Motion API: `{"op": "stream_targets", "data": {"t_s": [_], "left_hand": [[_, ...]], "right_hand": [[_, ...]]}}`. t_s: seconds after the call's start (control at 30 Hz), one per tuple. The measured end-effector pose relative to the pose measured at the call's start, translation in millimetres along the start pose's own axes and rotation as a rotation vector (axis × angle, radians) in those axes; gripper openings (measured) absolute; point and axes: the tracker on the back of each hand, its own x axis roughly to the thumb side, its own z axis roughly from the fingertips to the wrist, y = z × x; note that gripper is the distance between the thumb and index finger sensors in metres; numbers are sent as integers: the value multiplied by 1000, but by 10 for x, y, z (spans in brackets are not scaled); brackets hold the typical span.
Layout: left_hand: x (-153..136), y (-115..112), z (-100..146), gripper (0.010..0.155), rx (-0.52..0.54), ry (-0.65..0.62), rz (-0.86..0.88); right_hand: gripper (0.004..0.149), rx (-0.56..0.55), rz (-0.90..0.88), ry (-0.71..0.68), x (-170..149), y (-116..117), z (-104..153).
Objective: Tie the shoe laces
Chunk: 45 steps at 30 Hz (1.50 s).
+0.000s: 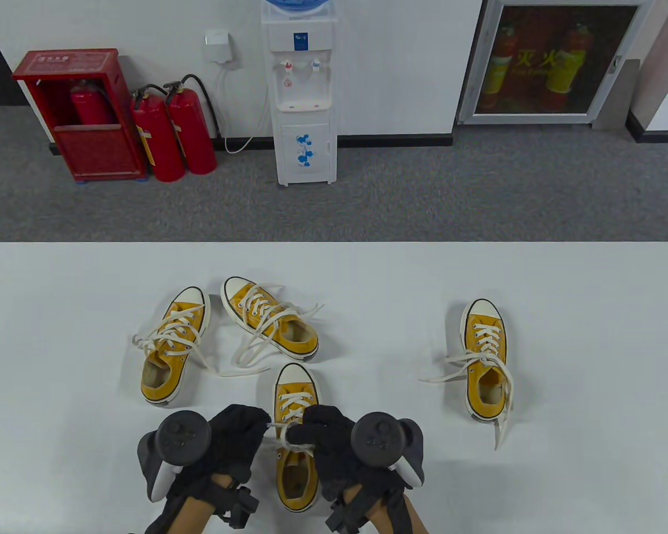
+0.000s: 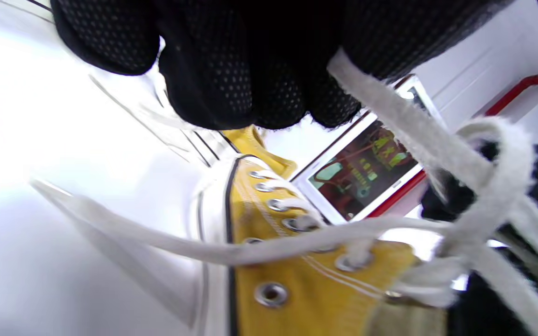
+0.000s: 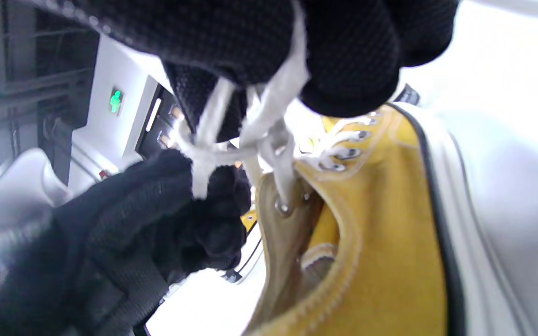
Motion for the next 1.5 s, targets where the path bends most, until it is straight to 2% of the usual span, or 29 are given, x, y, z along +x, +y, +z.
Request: {"op": "stream_targets", "data": {"t_s": [0.13, 0.33, 0.77, 0.97, 1.17, 1.4, 1.5], "left_hand": [[-85, 59, -31, 38, 6, 30, -76], [-226, 123, -68, 38, -21, 93, -41], [-319, 116, -108, 38, -88, 145, -146], [-305, 122, -96, 38, -65, 135, -171], [-120, 187, -28, 42, 11, 58, -259], [38, 222, 51, 62, 66, -25, -349], [96, 212, 73, 71, 44, -61, -377]], "right_hand": [[45, -42, -126, 59, -161, -163, -10], [45, -116, -210, 151, -449, -395, 9], [44, -112, -183, 266, -716, -471, 22], [43, -127, -161, 249, -671, -471, 33], [41, -124, -57, 185, -483, -413, 34], [47, -99, 124, 91, -239, -230, 35], [54, -67, 163, 78, -203, -143, 32]]}}
